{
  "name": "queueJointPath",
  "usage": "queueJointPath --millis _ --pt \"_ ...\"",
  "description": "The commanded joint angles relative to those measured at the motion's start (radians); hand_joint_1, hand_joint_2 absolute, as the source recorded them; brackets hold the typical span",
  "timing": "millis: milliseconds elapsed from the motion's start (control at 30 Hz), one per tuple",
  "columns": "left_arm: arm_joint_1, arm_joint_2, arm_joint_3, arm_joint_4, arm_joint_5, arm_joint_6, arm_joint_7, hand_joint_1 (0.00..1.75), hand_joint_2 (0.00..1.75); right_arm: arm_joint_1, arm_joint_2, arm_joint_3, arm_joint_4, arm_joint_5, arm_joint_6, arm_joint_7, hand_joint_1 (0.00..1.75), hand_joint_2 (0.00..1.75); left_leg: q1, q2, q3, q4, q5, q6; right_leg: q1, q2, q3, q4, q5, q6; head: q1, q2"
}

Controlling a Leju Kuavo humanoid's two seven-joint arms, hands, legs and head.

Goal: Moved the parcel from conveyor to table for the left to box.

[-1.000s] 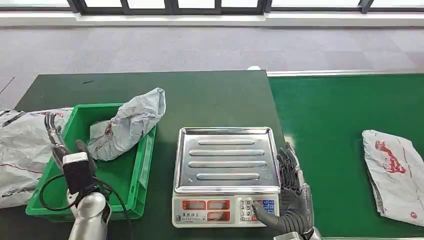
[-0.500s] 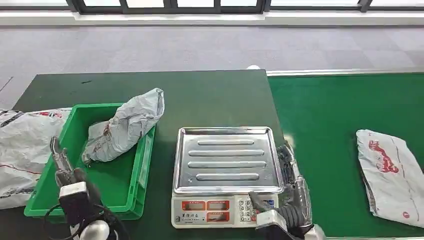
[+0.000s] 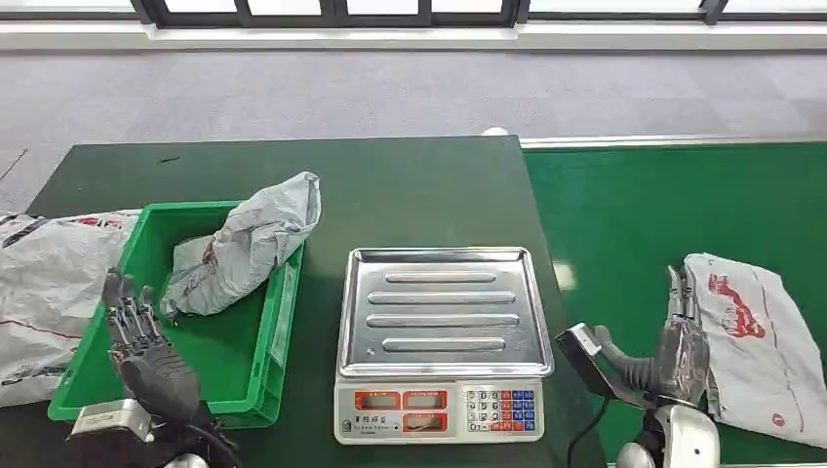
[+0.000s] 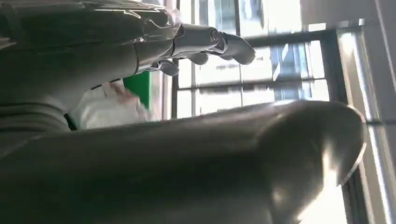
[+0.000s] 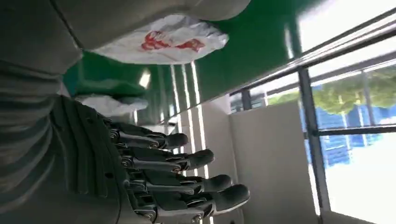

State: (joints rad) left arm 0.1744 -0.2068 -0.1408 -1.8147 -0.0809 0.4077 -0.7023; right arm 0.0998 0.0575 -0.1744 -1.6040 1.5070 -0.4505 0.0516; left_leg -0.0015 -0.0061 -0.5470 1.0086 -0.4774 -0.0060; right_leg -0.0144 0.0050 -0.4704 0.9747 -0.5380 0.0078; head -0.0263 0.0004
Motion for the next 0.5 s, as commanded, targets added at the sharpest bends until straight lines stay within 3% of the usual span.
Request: queueJointPath --millis 33,167,333,500 --pt "-0.038 0.048 -0.088 -0.029 0.007 0.012 0.004 0.0 0.0 -0.272 -0.376 0.036 0.542 0.064 0.089 0.265 0.0 1.75 0.001 0.003 0.0 -0.001 0.001 0.001 0.001 0.002 0.001 -0.003 0.003 0.001 0.0 0.0" --pt "-0.017 0.031 -0.044 -0.03 0.037 -0.029 0.004 0.0 0.0 -0.306 -0.424 -0.028 0.665 0.064 0.086 0.243 0.0 1.75 -0.001 0.003 -0.002 -0.002 0.003 0.002 -0.001 0.002 0.001 -0.004 0.005 0.003 0.0 0.0" --pt "-0.057 0.006 0.017 0.036 0.073 -0.125 0.004 0.0 0.0 -0.306 -0.411 -0.158 0.754 0.056 0.109 0.193 0.0 1.75 -0.002 -0.006 -0.002 -0.002 0.004 0.002 -0.002 -0.007 0.003 -0.006 0.004 0.003 0.0 0.0" --pt "-0.072 0.0 0.034 0.056 0.044 -0.117 0.004 0.0 0.0 -0.461 -0.409 -0.173 0.994 0.064 0.05 0.122 0.0 1.75 -0.003 0.0 -0.002 -0.001 0.003 0.002 -0.002 0.0 0.0 -0.004 0.005 0.003 0.0 0.0"
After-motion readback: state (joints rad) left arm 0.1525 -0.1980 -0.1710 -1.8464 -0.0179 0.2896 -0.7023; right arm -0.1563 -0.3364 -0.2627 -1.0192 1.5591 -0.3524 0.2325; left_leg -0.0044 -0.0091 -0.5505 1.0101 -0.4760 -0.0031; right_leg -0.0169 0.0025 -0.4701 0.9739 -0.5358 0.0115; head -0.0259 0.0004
